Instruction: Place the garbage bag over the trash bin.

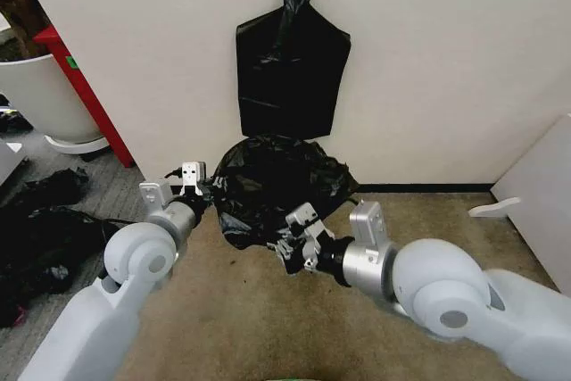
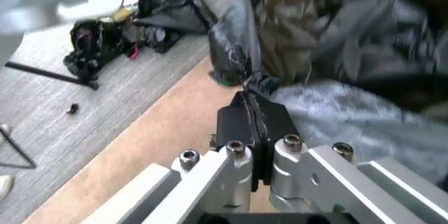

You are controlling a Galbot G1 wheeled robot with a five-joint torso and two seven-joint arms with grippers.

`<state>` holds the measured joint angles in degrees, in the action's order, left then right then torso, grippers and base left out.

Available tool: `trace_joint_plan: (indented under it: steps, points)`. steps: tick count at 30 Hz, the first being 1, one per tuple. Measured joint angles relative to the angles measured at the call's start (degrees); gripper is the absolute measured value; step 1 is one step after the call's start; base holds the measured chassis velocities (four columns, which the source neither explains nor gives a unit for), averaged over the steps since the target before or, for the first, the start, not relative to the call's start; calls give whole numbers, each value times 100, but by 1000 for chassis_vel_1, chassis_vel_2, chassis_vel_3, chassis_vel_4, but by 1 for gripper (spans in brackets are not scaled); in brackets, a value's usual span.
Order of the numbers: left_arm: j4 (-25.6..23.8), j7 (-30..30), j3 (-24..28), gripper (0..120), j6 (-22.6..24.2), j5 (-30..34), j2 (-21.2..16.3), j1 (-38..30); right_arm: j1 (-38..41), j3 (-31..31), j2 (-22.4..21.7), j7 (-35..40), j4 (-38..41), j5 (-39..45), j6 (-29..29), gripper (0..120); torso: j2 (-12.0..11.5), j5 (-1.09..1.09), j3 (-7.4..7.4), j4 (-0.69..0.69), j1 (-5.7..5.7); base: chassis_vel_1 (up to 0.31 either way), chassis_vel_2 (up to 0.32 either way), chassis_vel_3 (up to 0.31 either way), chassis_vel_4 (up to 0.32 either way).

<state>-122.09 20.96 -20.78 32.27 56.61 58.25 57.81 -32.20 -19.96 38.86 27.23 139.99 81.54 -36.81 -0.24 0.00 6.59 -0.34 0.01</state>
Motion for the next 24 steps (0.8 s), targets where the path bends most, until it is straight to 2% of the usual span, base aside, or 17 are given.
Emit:
trace_joint_plan:
  steps: [14, 24]
  points:
    - [-156, 270, -71, 3, 134, 786, 16, -112, -1287, 390, -204, -671, -360, -1223, 32, 0, 0, 1, 0, -1, 0, 0, 0, 0, 0]
    - [-194, 423, -114, 3, 238, 1245, 15, -154, -1811, 547, -192, -1058, -694, -1919, 198, 0, 0, 1, 0, 0, 0, 0, 0, 0, 0]
